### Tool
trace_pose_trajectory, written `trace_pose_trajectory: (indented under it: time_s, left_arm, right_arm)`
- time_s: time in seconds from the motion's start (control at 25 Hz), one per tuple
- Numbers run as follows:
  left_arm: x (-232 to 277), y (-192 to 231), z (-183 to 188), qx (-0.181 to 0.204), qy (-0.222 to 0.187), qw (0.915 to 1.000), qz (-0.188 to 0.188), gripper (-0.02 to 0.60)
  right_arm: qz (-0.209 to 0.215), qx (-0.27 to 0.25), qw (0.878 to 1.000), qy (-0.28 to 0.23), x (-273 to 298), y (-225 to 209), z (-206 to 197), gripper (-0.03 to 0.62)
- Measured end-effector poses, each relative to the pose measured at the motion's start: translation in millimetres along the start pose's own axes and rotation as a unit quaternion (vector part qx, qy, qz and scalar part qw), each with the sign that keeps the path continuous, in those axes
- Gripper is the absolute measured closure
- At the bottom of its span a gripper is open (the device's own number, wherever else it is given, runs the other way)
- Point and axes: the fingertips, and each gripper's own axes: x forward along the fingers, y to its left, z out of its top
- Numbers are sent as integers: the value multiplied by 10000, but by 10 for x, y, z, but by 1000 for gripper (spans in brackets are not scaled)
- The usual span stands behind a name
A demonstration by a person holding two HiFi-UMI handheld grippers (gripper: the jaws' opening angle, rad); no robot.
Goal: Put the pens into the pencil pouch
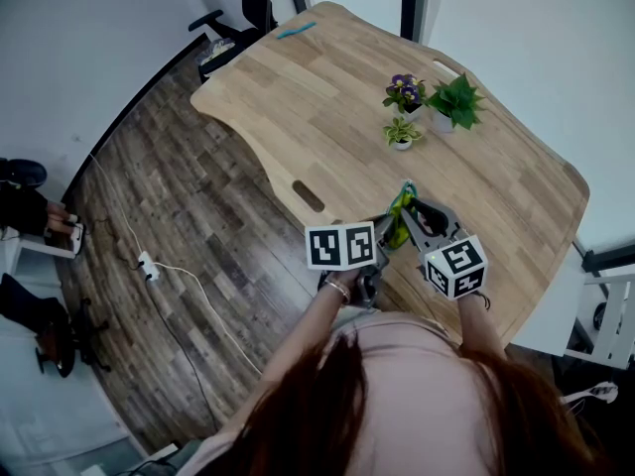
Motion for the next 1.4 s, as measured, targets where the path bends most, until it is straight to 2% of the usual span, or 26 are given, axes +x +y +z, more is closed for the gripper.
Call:
trace_pose_trajectory:
  time_s: [0.32, 0.64, 0.76, 1.0, 1.16, 1.4]
  left_arm:
    - [0, -48, -51, 191, 46, 9998, -76, 568]
    - [-43, -79, -28, 388, -73, 9992, -53, 563]
    - [-72, -86, -5, 371, -148, 9992, -80, 493]
    - [-191, -48, 93, 491, -550, 9971, 173, 492]
    - [-315, -139, 167, 796, -864, 9924, 365, 495]
    - [-530, -353, 212, 1224, -1311, 9825, 497, 534]
  right_arm:
    - [-95, 234, 9997, -78, -51, -28, 56, 511]
    - [-310, 442, 9984, -181, -164, -105, 141, 511]
    - [-372, 487, 9979, -231, -223, -122, 174, 511]
    - [-430, 527, 9972, -295, -352, -102, 229, 511]
    - [-446, 611, 9965, -352, -465, -111, 267, 514]
    - [-421, 718, 9956, -440, -638, -94, 343, 530]
